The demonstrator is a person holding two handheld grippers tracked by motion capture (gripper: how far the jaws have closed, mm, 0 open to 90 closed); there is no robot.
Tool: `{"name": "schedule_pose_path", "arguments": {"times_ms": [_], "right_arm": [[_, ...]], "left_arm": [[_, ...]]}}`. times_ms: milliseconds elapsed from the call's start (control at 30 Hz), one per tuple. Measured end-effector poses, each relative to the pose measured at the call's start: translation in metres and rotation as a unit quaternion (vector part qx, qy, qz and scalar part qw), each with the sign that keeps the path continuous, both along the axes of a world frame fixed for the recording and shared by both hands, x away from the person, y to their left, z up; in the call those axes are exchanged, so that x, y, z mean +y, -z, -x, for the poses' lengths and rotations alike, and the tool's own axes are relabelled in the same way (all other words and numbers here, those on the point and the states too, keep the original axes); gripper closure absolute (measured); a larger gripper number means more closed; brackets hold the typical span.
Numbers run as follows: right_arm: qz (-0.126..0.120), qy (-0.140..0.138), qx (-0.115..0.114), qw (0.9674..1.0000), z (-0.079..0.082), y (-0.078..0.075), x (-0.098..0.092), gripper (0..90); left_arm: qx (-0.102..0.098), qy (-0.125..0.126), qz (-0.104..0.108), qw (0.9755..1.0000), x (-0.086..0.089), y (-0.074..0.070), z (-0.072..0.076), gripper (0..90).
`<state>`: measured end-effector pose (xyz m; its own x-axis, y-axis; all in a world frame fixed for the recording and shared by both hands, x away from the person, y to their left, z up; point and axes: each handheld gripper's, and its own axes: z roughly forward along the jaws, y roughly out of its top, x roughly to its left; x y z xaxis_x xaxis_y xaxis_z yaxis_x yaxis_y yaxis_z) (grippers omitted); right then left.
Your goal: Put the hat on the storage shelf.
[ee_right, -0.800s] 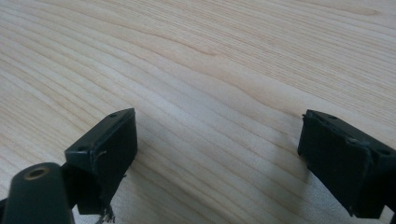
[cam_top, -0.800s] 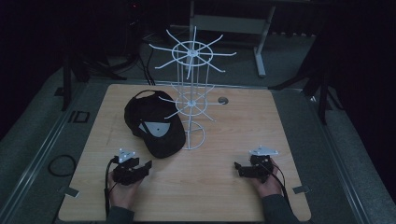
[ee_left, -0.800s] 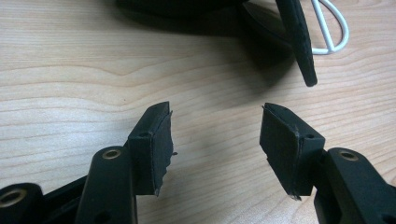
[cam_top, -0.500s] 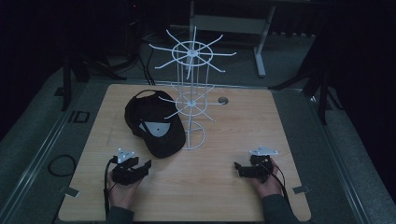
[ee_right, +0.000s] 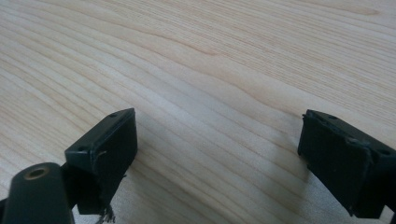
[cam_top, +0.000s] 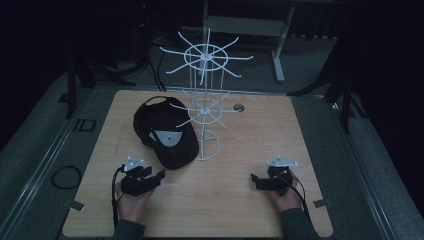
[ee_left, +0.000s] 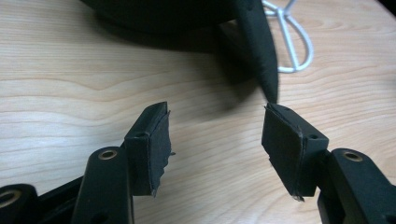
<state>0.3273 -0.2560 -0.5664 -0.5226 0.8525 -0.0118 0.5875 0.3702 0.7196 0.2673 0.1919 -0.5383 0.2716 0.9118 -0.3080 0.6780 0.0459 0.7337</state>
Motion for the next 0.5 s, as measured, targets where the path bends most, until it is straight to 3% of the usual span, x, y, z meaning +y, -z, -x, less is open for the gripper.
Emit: {"name": "schedule_pose_path", "arguments": {"times_ms": [500], "right_arm": [[0.0, 0.0, 0.0, 1.0, 0.0, 0.0, -0.0001, 11.7]], "left_arm": [[0.009, 0.011, 0.01, 0.9998, -0.0045, -0.0078, -0.0074, 43.2]]}}
